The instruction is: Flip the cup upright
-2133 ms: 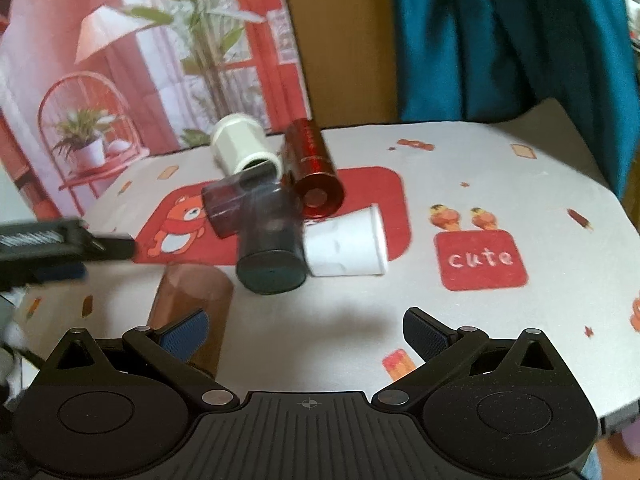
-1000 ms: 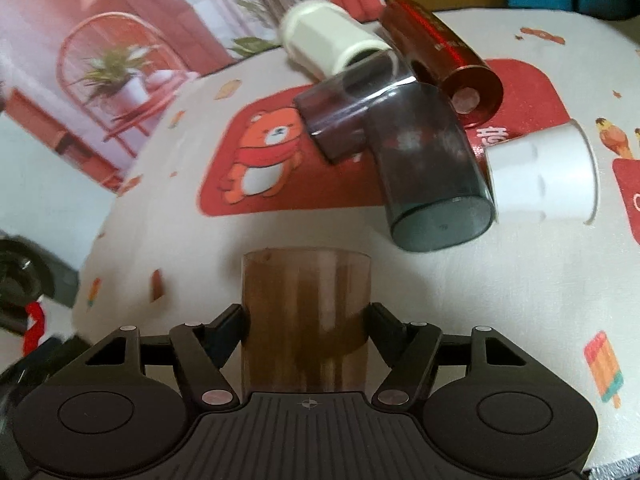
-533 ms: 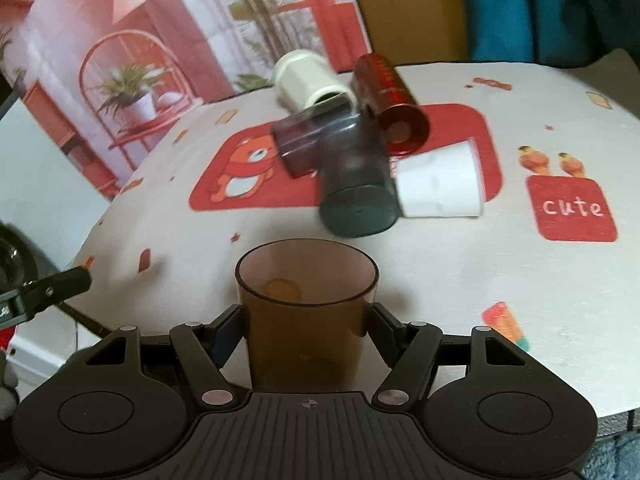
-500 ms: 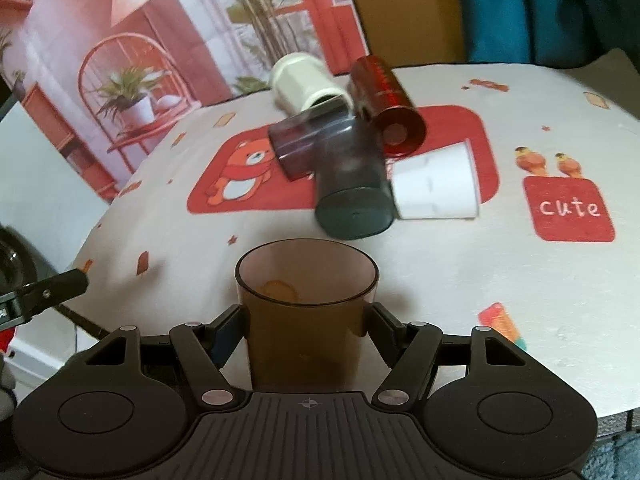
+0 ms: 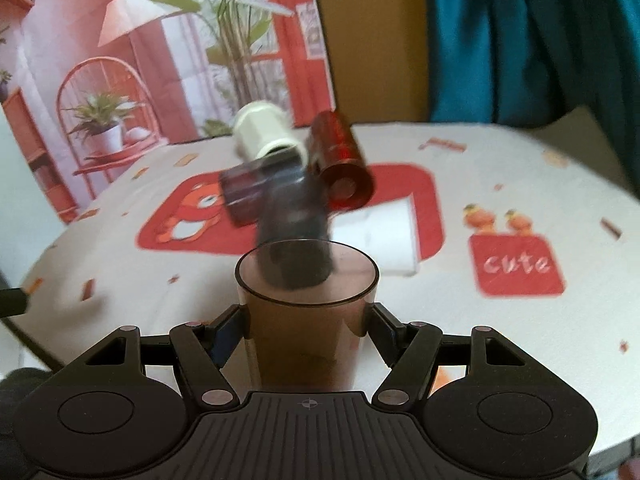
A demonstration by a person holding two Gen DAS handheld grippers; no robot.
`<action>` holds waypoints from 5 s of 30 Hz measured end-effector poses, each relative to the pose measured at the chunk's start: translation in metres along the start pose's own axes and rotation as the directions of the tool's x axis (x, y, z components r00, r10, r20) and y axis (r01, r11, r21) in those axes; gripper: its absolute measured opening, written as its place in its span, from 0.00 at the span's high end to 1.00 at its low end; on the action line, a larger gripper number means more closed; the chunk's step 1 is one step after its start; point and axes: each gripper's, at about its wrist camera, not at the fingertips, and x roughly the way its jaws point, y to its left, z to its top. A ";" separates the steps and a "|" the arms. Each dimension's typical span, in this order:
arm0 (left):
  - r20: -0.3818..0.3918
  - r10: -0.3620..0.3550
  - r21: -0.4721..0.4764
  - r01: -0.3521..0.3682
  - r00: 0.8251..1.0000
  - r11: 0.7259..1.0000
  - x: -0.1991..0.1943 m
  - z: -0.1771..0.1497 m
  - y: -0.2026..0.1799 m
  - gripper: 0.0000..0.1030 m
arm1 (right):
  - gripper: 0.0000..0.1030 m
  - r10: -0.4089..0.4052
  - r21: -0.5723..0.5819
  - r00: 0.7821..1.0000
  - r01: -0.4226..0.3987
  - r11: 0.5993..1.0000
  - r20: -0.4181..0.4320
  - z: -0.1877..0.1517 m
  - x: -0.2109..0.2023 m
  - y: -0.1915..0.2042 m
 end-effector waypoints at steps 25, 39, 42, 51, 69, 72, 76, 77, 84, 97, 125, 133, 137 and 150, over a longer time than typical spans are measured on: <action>0.018 -0.039 0.090 0.038 0.999 0.995 -0.022 0.001 -0.021 0.00 | 0.01 0.005 -0.010 1.000 -0.005 1.000 -0.015 -0.007 -0.023 0.002; 0.095 -0.046 0.110 0.035 0.994 0.993 -0.059 0.014 -0.024 0.00 | 0.00 -0.020 0.002 0.999 0.020 1.000 0.046 0.003 -0.099 0.003; 0.100 -0.051 0.128 0.038 0.994 0.991 -0.068 0.018 -0.025 0.00 | 0.00 -0.017 0.015 0.998 0.017 1.000 0.063 0.006 -0.115 0.005; 0.136 -0.055 0.195 0.028 0.989 0.980 -0.086 0.008 -0.036 0.00 | 0.00 -0.028 0.023 0.998 0.027 0.999 0.051 0.002 -0.128 0.018; 0.073 -0.027 0.136 0.017 0.997 0.991 -0.071 -0.002 -0.023 0.00 | 0.00 -0.047 0.046 0.999 0.048 0.998 -0.020 -0.009 -0.111 0.015; 0.070 -0.033 0.135 0.023 0.997 0.991 -0.071 -0.002 -0.023 0.00 | 0.00 -0.047 0.044 0.999 0.048 0.998 -0.018 -0.009 -0.111 0.015; 0.066 -0.039 0.133 0.030 0.997 0.991 -0.070 -0.003 -0.022 0.00 | 0.00 -0.047 0.040 0.999 0.048 0.998 -0.024 -0.008 -0.109 0.014; 0.065 -0.040 0.132 0.031 0.997 0.991 -0.070 -0.003 -0.022 0.00 | 0.00 -0.047 0.041 0.999 0.048 0.998 -0.024 -0.007 -0.109 0.014; 0.055 -0.045 0.117 0.038 0.997 0.992 -0.067 -0.003 -0.019 0.00 | 0.00 -0.049 0.039 0.999 0.049 0.998 -0.025 -0.007 -0.109 0.014; 0.044 -0.055 0.103 0.050 0.998 0.993 -0.065 -0.002 -0.018 0.00 | 0.00 -0.059 0.013 0.998 0.059 0.998 -0.013 -0.006 -0.109 0.016; 0.045 -0.049 0.109 0.044 0.998 0.993 -0.065 -0.003 -0.021 0.00 | 0.00 -0.055 0.018 0.998 0.056 0.998 -0.018 -0.008 -0.110 0.016; 0.043 -0.048 0.110 0.043 0.998 0.993 -0.066 -0.003 -0.021 0.00 | 0.00 -0.055 0.017 0.998 0.055 0.998 -0.018 -0.009 -0.109 0.017; 0.044 -0.048 0.109 0.043 0.998 0.993 -0.065 -0.003 -0.021 0.00 | 0.00 -0.054 0.018 0.998 0.055 0.998 -0.020 -0.009 -0.109 0.017; 0.041 -0.048 0.106 0.043 0.998 0.993 -0.064 -0.004 -0.021 0.00 | 0.00 -0.054 0.019 0.998 0.054 0.998 -0.022 -0.010 -0.109 0.016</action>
